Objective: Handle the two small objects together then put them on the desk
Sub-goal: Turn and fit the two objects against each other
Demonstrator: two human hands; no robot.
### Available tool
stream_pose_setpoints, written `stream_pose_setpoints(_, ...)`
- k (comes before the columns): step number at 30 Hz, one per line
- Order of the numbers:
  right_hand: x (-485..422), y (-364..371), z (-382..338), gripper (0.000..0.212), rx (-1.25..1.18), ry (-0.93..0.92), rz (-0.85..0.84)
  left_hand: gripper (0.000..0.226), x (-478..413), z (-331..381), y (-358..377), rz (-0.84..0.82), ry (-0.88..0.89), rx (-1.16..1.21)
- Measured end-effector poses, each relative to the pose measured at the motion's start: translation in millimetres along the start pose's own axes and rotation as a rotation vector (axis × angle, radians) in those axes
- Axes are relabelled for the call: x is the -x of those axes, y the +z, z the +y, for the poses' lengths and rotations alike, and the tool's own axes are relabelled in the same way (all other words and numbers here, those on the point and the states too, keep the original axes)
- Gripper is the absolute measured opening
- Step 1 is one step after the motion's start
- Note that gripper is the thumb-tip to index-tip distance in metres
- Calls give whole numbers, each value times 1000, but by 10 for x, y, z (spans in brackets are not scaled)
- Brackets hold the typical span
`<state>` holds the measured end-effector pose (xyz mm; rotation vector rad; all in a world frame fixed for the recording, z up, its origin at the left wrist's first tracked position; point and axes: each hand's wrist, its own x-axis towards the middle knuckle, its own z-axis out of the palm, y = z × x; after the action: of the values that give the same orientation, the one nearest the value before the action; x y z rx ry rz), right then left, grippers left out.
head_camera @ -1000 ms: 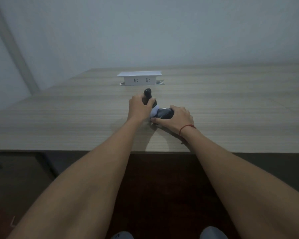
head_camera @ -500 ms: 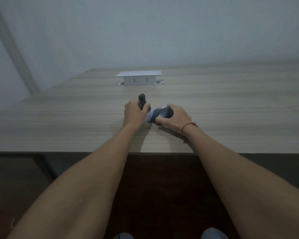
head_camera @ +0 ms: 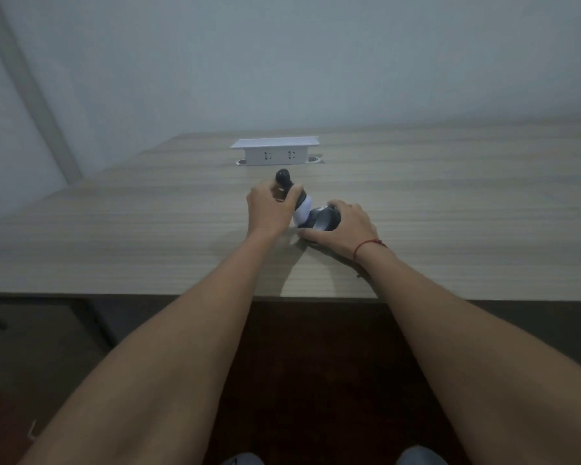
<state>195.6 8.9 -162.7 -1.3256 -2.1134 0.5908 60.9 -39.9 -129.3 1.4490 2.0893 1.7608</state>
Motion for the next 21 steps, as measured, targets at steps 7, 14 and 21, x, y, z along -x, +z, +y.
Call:
stream_pose_setpoints(7, 51, -46, 9, 83, -71, -27, -45, 24, 65, -159, 61, -63, -85, -93)
stream_pose_setpoints(14, 13, 9, 1, 82, 68, -69, -32, 30, 88, 88, 43, 16, 52, 13)
stream_pose_setpoints(21, 45, -25, 9, 72, -33, -41, 24, 22, 65, -64, 3, -70, 4, -54)
